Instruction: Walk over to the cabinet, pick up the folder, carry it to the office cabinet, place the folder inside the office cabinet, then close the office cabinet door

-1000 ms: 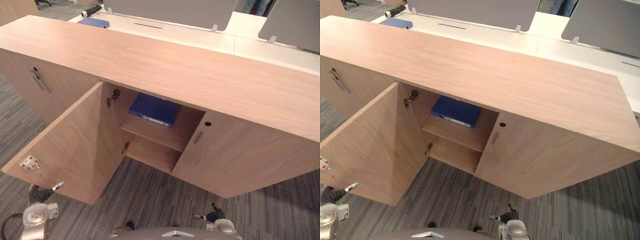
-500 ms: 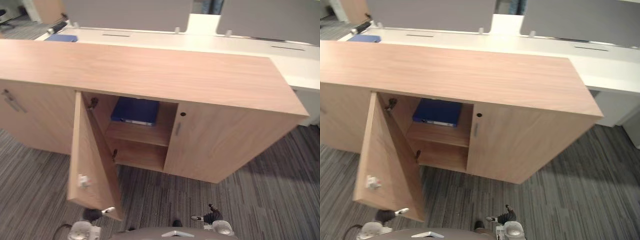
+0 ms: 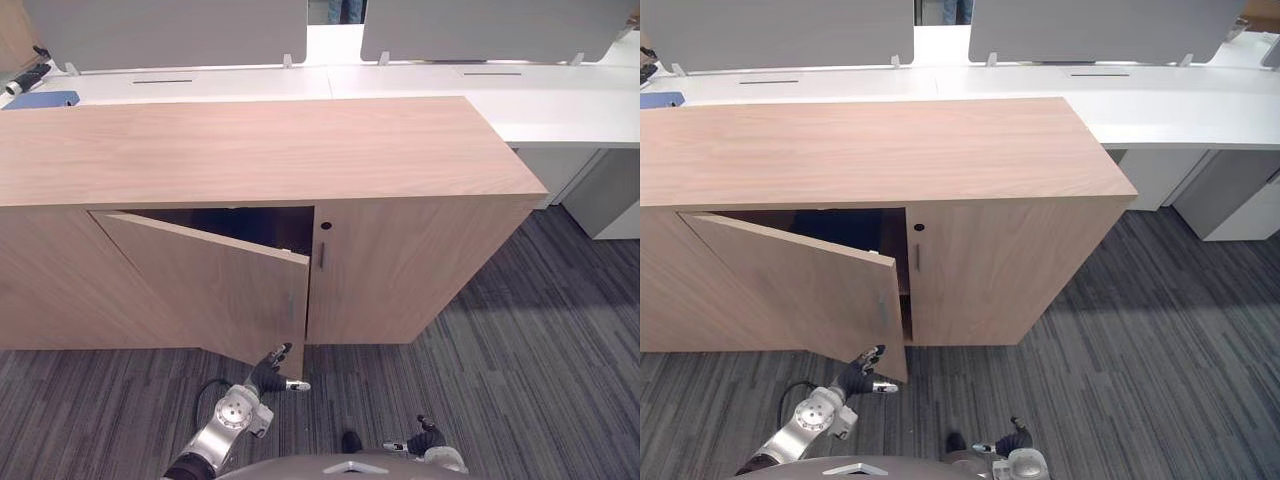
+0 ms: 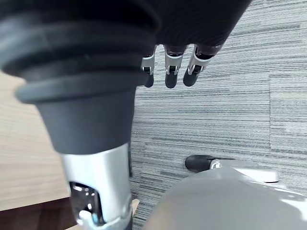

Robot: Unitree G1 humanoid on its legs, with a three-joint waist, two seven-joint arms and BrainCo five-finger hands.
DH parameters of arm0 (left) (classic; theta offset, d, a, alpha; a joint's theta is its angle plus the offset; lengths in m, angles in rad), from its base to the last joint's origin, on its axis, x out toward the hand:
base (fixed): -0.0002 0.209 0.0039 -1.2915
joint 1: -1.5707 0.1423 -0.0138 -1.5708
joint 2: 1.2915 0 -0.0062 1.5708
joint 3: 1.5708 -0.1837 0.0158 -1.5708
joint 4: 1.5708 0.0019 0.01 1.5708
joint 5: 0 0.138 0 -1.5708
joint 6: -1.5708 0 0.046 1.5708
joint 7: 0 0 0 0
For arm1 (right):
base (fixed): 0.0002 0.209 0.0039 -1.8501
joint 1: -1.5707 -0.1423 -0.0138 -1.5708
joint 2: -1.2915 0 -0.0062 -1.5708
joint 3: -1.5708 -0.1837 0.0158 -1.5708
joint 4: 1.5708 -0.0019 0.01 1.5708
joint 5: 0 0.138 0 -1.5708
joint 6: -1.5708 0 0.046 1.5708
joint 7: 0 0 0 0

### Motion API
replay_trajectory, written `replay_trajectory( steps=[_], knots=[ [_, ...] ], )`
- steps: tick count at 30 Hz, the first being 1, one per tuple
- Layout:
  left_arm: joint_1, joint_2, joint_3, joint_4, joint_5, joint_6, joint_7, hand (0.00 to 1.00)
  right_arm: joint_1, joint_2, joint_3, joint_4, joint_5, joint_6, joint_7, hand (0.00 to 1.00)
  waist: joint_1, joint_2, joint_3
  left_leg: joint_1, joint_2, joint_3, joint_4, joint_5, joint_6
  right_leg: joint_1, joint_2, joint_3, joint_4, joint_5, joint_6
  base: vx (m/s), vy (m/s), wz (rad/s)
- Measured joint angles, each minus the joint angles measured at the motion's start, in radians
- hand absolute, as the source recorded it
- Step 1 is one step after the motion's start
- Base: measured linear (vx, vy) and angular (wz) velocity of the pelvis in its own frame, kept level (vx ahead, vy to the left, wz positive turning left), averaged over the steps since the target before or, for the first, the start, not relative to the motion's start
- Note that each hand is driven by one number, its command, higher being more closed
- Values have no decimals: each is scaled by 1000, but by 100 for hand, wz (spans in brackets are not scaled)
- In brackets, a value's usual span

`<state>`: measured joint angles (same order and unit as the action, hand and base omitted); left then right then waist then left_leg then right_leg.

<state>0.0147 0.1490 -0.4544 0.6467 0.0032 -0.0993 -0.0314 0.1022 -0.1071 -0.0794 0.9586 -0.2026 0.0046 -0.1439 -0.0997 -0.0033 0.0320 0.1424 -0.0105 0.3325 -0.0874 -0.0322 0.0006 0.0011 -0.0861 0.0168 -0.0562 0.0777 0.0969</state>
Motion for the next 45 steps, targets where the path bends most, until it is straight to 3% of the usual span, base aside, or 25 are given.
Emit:
replay_trajectory(
  steps=[6,11,25,36,39,43,45],
  knots=[
    [-2,2,15,4,0,0,5,0,0,-1,0,4,1,0,-8,0,-10,2,-1,11,0,-5,0,-1,-1,19,2,-9,-12,0,-3,-21,-16,1],
    [13,2,114,56,0,1,19,0,-1,-1,0,24,7,0,-10,0,-8,1,-11,18,1,-13,-1,2,2,30,0,-25,-13,-2,-6,-68,-32,5],
    [101,5,326,289,41,42,77,0,9,17,-44,74,49,0,-11,0,18,-35,-37,12,-11,-61,-1,5,5,53,-18,-68,-23,-9,-1,-29,-22,10],
    [103,-13,414,329,79,54,93,0,9,19,-50,80,80,-1,-10,0,18,-36,-25,15,9,-56,1,-4,-8,67,-3,-76,-23,-23,-16,-30,-42,1],
    [111,-13,449,329,79,56,94,0,9,17,-50,80,83,-1,-10,0,35,-36,-24,7,17,-45,7,-5,-10,47,8,-47,-24,-13,-15,-17,-48,-20],
    [94,-15,504,327,77,57,114,0,-17,19,-54,81,99,0,-10,0,45,-57,16,-68,24,-96,175,-56,-7,35,4,-27,-23,5,-18,-14,-51,-9],
    [98,-19,527,328,76,58,116,0,-35,10,-70,81,99,-1,-10,0,51,-32,33,-56,28,-111,188,-72,-9,41,10,-10,-23,9,-20,-54,-52,-29]
  ],
)
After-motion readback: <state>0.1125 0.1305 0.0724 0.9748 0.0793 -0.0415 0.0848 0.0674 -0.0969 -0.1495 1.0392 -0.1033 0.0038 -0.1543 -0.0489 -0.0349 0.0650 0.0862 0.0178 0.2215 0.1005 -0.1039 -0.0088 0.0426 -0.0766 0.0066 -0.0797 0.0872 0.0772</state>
